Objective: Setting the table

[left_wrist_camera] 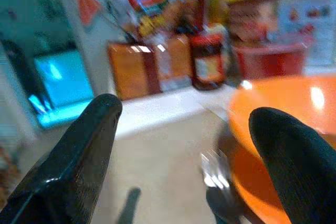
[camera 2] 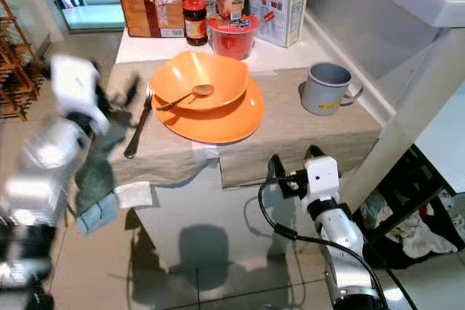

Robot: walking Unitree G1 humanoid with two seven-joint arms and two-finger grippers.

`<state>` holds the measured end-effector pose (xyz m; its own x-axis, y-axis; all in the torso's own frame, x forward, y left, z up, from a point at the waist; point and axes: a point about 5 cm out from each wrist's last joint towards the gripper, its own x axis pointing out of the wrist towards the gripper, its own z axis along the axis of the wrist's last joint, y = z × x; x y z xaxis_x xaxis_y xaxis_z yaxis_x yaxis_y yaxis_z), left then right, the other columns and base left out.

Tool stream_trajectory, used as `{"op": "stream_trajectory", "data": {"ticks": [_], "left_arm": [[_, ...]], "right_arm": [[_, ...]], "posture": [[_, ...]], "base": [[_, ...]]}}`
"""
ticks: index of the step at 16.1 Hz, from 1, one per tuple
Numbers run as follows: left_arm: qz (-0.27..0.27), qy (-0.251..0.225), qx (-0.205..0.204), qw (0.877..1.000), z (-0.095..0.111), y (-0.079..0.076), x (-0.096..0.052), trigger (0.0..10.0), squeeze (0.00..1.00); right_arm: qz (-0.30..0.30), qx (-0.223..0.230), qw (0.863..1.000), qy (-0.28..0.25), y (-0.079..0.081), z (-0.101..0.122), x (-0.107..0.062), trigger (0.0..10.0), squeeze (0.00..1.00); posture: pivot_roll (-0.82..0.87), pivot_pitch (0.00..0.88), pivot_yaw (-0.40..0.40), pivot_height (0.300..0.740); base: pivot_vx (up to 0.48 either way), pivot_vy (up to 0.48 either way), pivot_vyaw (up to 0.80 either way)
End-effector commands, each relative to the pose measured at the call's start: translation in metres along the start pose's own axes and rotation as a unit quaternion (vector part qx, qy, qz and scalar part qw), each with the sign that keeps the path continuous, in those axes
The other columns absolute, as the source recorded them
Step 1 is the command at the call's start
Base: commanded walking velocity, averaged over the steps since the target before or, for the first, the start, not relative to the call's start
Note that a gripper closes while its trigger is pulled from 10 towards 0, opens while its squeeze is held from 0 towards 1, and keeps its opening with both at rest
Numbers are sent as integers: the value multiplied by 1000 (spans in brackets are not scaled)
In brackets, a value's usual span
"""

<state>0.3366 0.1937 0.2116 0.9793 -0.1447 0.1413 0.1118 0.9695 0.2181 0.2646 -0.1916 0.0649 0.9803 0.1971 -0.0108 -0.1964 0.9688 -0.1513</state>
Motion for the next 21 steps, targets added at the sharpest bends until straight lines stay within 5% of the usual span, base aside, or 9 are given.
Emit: {"op": "stream_trajectory", "data": {"ticks": [1, 7, 13, 21], "left_arm": [[-1, 11, 7, 1000, 3, 5, 4, 10000, 0], [-97, 45, 24, 994, 35, 13, 30, 10000, 0], [-211, 76, -19, 974, 68, -23, 65, 10000, 0], [-273, 168, -10, 947, 62, -32, 69, 10000, 0]], "right_arm": [[-2, 0, 1000, -4, 0, 1, 0, 10000, 0], [0, 3, 1000, -3, 2, 1, -1, 10000, 0], [-2, 4, 1000, -3, 5, 1, -2, 10000, 0], [-3, 6, 1000, 2, 7, -1, -3, 10000, 0]], "posture": [[-81, 0, 44, 740], [-73, 0, 48, 740], [-83, 0, 72, 740], [-75, 0, 82, 740]], "base": [[0, 0, 0], [0, 0, 0], [0, 0, 0], [0, 0, 0]]}}
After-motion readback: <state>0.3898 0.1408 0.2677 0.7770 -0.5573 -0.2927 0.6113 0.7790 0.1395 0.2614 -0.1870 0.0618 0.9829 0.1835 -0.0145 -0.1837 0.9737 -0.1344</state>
